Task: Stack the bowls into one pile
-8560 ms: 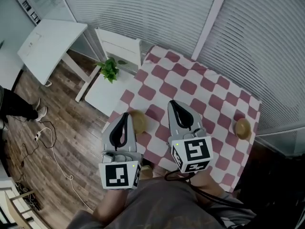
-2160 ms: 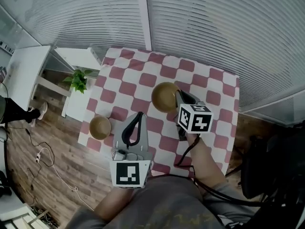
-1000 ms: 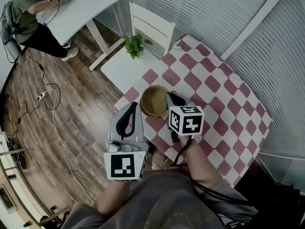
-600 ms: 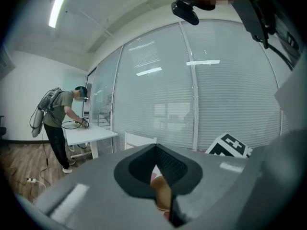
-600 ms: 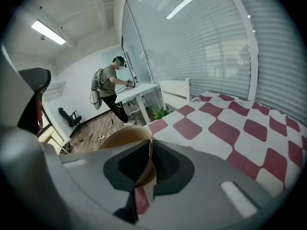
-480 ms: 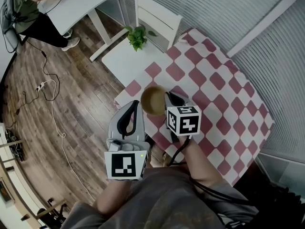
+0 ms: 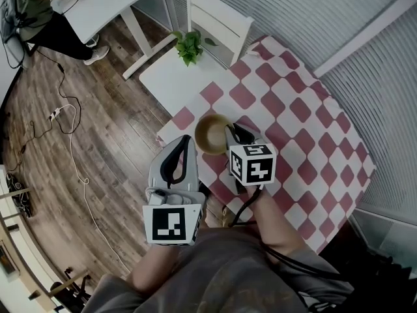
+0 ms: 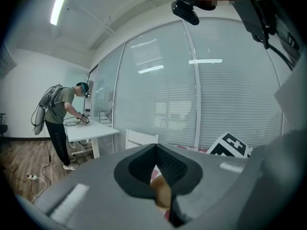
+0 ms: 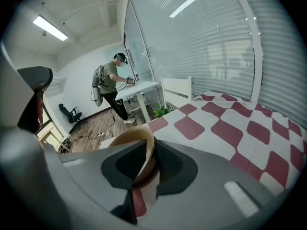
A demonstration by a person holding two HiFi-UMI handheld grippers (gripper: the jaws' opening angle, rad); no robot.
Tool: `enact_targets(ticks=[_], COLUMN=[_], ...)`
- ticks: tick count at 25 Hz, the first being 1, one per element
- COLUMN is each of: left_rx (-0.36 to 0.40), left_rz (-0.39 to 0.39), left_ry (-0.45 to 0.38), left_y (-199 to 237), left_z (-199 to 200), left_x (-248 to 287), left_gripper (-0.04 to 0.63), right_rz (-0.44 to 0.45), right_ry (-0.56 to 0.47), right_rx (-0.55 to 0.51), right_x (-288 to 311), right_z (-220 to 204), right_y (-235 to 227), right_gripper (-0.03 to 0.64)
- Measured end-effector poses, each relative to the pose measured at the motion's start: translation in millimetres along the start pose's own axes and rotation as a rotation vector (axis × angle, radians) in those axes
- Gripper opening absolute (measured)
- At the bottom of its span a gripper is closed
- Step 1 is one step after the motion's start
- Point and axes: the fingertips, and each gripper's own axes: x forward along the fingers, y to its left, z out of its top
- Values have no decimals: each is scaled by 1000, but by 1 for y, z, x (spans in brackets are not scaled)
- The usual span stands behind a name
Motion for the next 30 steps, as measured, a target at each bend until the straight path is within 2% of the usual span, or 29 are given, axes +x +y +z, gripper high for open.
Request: enact_targets(ticks=[9,15,19,25,30], left_rx=[14,33,59,106,155], left_rz=[-21,-49,-92,-172,-240], left_ry=[-8,-34,-73,-151,-218], left_y=[-9,-19,-36,-69,-97], left_z=[4,17,35,72,99], left_x=[-2,-1,2,10,14], left_gripper=[0,0,0,0,0], right_rz=[-10,-16,-35,-95,-162], right_ry=[-38,-120,-228,-457,-598], right_rx=[-6,-18,-25,-65,-110], right_x=[-11,-34,-68,-146,-202], right_z=[7,29,59,113,132], right_y=[-2,-4,-10,-18,-22], right_gripper=[91,77,71,35,26])
